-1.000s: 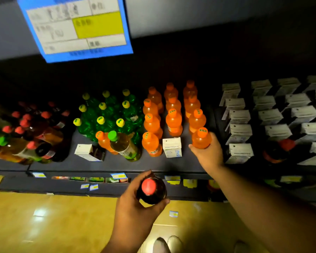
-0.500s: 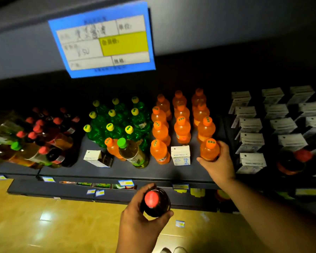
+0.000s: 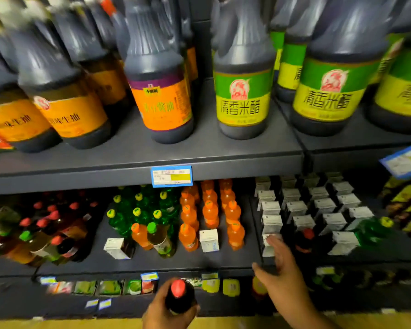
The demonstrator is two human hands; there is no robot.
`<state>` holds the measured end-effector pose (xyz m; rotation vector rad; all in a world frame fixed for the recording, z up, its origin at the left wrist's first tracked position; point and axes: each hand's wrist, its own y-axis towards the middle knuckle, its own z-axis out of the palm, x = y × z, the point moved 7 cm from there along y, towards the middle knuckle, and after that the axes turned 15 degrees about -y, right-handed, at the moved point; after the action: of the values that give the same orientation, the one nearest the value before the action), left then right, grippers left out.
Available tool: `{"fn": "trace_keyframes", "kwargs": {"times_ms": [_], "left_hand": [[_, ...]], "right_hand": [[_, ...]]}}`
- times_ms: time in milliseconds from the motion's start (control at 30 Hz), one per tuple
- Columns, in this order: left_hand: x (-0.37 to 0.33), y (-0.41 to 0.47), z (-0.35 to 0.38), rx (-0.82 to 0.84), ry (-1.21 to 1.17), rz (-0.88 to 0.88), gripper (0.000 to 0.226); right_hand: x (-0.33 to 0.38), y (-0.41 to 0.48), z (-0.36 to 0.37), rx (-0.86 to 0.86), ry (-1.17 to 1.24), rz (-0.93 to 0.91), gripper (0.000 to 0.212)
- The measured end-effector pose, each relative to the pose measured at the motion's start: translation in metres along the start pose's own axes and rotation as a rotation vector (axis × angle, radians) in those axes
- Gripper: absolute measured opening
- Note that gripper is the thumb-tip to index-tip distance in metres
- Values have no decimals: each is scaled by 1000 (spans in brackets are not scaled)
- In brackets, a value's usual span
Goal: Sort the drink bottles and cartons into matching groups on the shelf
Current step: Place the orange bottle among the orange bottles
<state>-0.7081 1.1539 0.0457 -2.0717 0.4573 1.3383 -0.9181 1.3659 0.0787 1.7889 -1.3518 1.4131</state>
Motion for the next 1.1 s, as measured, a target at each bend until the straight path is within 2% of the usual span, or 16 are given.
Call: {"fn": "trace_keyframes", "kwargs": {"times_ms": [100, 200, 367, 467, 633, 867, 1000, 1100], "left_hand": [[-23, -2, 14, 49, -1, 22, 76], [-61, -3, 35, 67, -27, 118, 67], [-131, -15, 75, 194, -71, 295, 51], [-158, -23, 99, 254, -75, 381, 49], [-169, -38, 129, 337, -82, 405, 53], [-138, -48, 137, 478, -56, 341, 68], [-115, -34, 94, 373, -15, 319, 105], [-103, -22, 49, 274, 10, 342, 103]], "right_hand": [[-7, -20, 8, 69, -53, -5, 74], [-8, -33, 15, 118, -95, -7, 78], [16, -44, 25, 194, -123, -115, 88], [31, -42, 21, 133, -82, -131, 94], [34, -34, -3, -20, -8, -115, 81], [-1, -44, -2, 3, -118, -82, 74], [-6, -47, 4, -39, -152, -94, 69], [-4, -39, 8, -41, -154, -76, 70]]}}
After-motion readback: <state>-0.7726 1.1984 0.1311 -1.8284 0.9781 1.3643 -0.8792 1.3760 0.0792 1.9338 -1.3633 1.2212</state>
